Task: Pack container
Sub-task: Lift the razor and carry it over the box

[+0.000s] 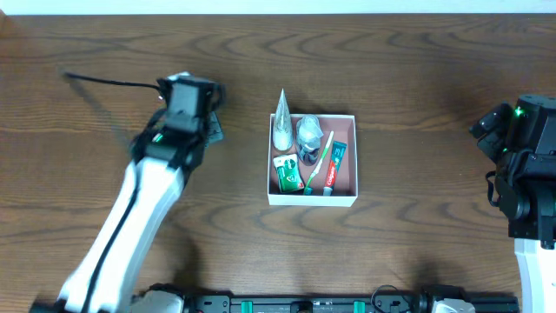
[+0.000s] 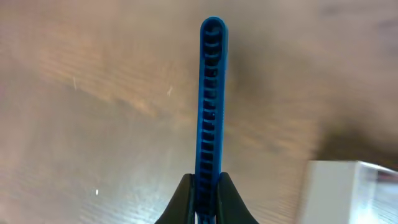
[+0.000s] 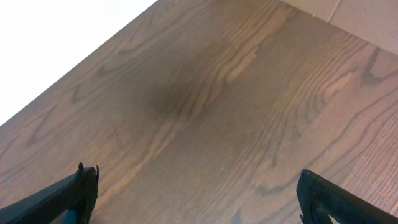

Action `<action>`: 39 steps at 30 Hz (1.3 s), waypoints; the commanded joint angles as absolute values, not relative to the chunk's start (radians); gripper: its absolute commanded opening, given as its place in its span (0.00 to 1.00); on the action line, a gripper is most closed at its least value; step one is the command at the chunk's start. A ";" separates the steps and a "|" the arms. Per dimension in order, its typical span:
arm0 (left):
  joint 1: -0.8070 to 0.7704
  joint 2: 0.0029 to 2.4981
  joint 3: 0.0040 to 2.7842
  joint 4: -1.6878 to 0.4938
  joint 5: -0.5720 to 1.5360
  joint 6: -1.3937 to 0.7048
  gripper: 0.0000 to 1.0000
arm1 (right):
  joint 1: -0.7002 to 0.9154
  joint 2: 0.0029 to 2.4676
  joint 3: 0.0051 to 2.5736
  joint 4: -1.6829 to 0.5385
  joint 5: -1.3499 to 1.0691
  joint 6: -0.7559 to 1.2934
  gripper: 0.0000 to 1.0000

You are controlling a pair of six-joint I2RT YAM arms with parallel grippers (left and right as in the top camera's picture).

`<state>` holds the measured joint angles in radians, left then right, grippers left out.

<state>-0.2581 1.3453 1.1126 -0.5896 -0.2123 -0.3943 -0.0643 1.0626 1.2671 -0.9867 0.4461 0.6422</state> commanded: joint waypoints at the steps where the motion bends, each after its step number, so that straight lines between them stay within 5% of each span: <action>1: -0.300 1.204 1.132 -0.588 -0.092 -0.261 0.06 | -0.073 1.061 1.275 -0.989 0.467 0.630 0.99; 10: -0.617 1.010 1.132 -0.525 0.101 -0.208 0.06 | -0.073 1.061 1.275 -0.989 0.467 0.630 0.99; 19: -0.885 1.225 1.132 -0.393 -0.012 -0.196 0.06 | -0.073 1.061 1.275 -0.989 0.467 0.630 0.99; 39: -0.950 1.697 1.132 -0.171 -0.332 -0.540 0.06 | -0.073 1.061 1.275 -0.989 0.467 0.630 0.99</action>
